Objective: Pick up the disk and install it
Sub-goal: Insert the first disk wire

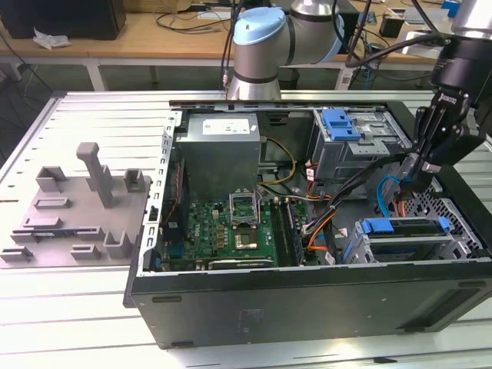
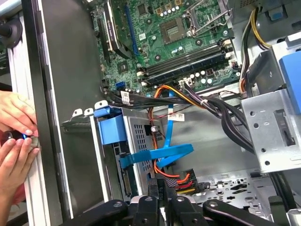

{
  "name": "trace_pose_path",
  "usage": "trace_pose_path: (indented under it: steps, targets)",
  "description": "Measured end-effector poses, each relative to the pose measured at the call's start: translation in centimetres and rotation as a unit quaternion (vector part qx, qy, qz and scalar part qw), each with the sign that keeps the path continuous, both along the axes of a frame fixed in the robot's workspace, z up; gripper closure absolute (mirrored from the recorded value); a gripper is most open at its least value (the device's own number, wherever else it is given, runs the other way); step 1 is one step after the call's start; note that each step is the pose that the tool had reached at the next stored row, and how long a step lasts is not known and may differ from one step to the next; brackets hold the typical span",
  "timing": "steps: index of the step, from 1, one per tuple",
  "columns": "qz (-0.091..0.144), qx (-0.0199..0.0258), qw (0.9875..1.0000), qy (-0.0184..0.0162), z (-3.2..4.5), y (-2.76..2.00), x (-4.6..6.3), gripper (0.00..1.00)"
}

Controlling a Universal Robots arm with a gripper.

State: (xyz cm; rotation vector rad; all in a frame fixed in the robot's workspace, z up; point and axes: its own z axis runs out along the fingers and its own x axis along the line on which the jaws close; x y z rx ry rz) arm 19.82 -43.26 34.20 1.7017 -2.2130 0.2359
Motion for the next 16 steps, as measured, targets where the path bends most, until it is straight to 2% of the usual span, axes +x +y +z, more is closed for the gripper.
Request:
trace_pose_path:
  steps: [4,5,7,10,13,14,15,16]
  targets:
    - [0.000,0.0069,1.0000,-0.0036,0.21,-0.47,-0.1,0.83]
    - [0.000,0.0099,0.9999,-0.0051,0.34,-0.68,-0.1,0.83]
    - [0.000,0.0125,0.9999,-0.0081,0.63,-0.99,-0.4,0.83]
    - [0.001,0.0132,0.9999,-0.0111,0.84,-1.20,-0.7,0.83]
    - [0.003,0.0141,0.9998,-0.0157,1.03,-1.40,-0.9,0.83]
    - [0.007,0.0183,0.9995,-0.0242,1.44,-1.74,-1.0,0.83]
    - [0.010,0.0324,0.9989,-0.0314,1.46,-2.00,-1.0,0.83]
    - [0.010,0.0651,0.9969,-0.0429,1.46,-3.34,-1.7,0.83]
